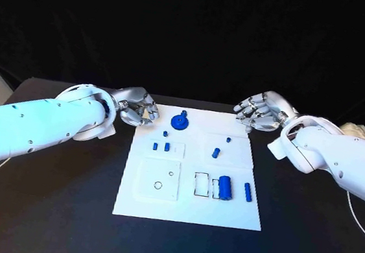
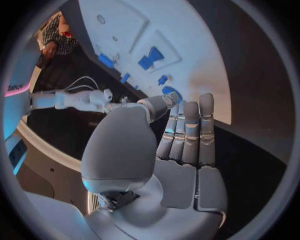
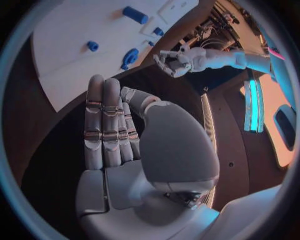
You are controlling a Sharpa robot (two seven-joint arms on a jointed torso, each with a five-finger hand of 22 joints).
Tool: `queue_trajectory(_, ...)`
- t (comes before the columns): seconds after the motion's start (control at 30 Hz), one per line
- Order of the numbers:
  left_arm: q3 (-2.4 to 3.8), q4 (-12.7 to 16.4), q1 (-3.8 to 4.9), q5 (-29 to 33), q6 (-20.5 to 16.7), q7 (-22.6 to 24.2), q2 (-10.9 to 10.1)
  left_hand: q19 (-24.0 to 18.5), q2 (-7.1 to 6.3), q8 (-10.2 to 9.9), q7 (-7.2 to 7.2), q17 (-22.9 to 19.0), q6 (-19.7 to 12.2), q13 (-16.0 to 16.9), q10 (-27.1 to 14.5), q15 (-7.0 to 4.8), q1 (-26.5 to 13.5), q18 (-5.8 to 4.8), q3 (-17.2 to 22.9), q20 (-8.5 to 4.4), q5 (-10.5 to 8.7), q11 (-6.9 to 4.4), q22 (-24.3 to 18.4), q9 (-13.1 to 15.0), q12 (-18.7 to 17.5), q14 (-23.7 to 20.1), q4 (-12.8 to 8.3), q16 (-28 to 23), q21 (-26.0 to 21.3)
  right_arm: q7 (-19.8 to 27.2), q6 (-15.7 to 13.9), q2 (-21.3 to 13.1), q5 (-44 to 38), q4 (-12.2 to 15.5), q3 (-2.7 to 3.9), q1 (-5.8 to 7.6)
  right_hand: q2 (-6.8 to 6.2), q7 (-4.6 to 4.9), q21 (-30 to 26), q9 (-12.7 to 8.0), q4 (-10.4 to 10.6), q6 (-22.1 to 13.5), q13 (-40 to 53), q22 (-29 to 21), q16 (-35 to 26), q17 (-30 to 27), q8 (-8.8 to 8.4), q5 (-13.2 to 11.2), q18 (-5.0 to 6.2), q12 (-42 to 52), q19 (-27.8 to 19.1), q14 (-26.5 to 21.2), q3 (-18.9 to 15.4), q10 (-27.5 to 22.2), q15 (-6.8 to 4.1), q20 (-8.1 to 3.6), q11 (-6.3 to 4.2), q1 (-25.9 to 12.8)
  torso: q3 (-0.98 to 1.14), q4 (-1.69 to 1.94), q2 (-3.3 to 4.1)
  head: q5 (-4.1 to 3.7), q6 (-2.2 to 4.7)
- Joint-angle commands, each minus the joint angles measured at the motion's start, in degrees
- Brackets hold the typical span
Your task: Assemble the parts on the task board
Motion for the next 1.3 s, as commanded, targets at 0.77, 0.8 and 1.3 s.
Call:
queue_trajectory(0.77, 0.44, 13.7, 0.01, 55.4, 5.8, 18.9, -13.4, -0.7, 0.38, 0.5, 0.03, -1.7, -1.0, 0.1, -0.4, 0.45, -2.5, 0.87, -6.6, 0.64, -0.01, 0.19, -4.1, -0.2, 1.1, -1.7, 2.2, -3.5, -5.7, -16.4, 4.5, 0.6, -45.5, 3.2, 0.02, -2.27, -3.6, 0.12, 36.0, 0.7, 0.2, 0.8, 0.5, 37.7, 45.8, 36.1, -3.42, -1.9, -3.88, -6.3, 5.5, 3.4, 4.8, -2.5, 0.71, 1.28, 0.48, -6.6, -0.14, 0.14, 0.01, -2.96, 1.84)
queue_trajectory(0.8, 0.45, 13.9, 0.01, 55.4, 5.8, 18.9, -13.6, -0.7, 0.38, 0.5, 0.03, -1.7, -1.0, 0.1, -0.4, 0.45, -2.5, 0.87, -6.6, 0.64, -0.01, 0.19, -4.1, -0.2, 1.1, -1.7, 2.2, -3.5, -5.7, -16.5, 4.6, 0.8, -45.6, 3.2, 0.01, -2.35, -3.59, 0.12, 36.1, 0.7, 0.2, 0.8, 0.5, 37.8, 46.0, 36.2, -3.42, -1.9, -3.89, -6.3, 5.5, 3.4, 4.8, -2.5, 0.71, 1.3, 0.48, -6.6, -0.17, 0.17, 0.0, -2.94, 1.81)
queue_trajectory(1.3, 0.55, 15.1, 0.01, 56.0, 4.1, 19.4, -14.3, -0.1, 0.75, 0.6, 0.08, -1.6, -1.0, 0.1, -0.2, 0.39, -2.2, 0.9, -6.8, 0.59, 0.06, 0.16, -4.5, -0.2, 1.3, -1.4, 2.2, -3.3, -6.0, -16.9, 4.7, 2.2, -46.3, 3.1, 0.0, -3.26, -2.02, -0.44, 39.4, 1.8, 0.8, 3.1, 1.5, 41.6, 49.2, 38.0, -2.19, -2.0, -4.24, -5.6, 5.7, 3.2, 6.4, 0.0, 0.31, 1.19, -0.15, -6.1, -0.04, 0.13, 0.11, -2.69, 1.71)
